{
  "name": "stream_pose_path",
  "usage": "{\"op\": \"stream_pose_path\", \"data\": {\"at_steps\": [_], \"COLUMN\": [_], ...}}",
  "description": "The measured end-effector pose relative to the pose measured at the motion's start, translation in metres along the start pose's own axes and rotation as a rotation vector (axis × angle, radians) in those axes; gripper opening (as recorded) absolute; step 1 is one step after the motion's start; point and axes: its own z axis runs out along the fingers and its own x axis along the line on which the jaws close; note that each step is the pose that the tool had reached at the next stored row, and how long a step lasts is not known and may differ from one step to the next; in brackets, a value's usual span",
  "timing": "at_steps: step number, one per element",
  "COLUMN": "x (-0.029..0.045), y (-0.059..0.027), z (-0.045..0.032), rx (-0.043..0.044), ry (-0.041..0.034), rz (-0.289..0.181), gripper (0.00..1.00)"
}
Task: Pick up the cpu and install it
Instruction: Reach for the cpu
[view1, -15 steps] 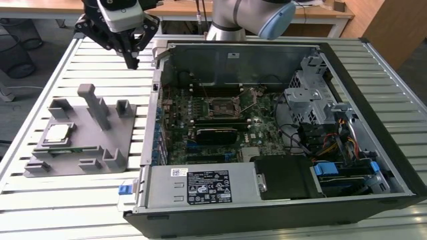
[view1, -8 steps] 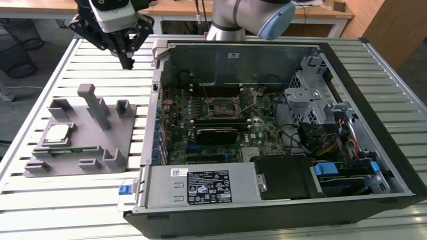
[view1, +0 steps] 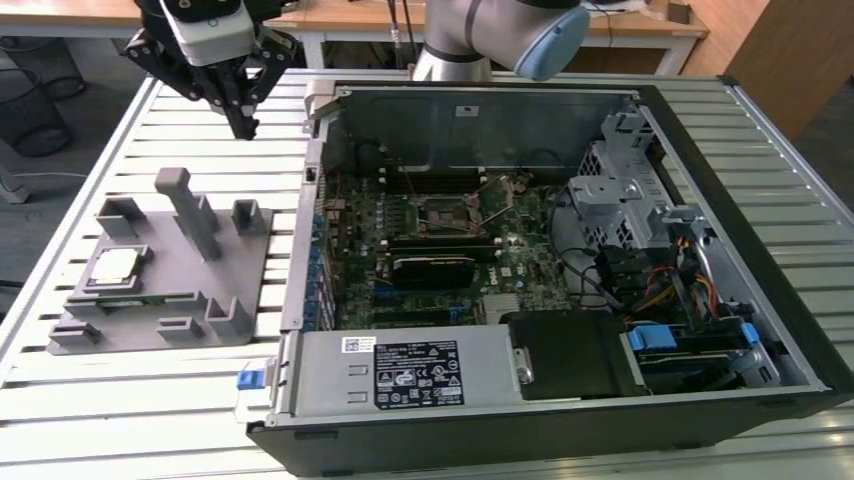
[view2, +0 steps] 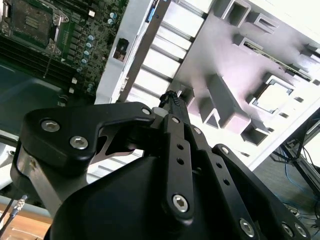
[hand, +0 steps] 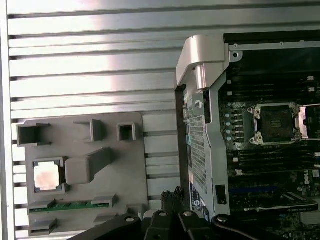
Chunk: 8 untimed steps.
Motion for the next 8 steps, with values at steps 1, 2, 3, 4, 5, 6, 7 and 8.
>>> {"op": "stream_pose_path", "data": {"at_steps": [1,2,3,4,5,6,7,8], "x": [0.0013,0.0026,0.0040,0.0054,0.0066,0.0077,0.0088,0.0099], "y": [-0.0001,-0.0002,-0.0003,-0.0004,-0.0005,-0.0006,-0.0007,-0.0008], "z": [0.0001,0.0001,0.0002,0.0002,0.0003,0.0004,0.0005,0.0006], "rx": [0.0000,0.0000,0.0000,0.0000,0.0000,0.0000,0.0000,0.0000], "ry": [0.0000,0.0000,-0.0001,0.0000,0.0000,0.0000,0.0000,0.0000], "rz": [0.000,0.000,0.000,0.000,0.000,0.000,0.000,0.000], "gripper": [0.11,0.11,0.11,0.11,0.11,0.11,0.11,0.11]}}
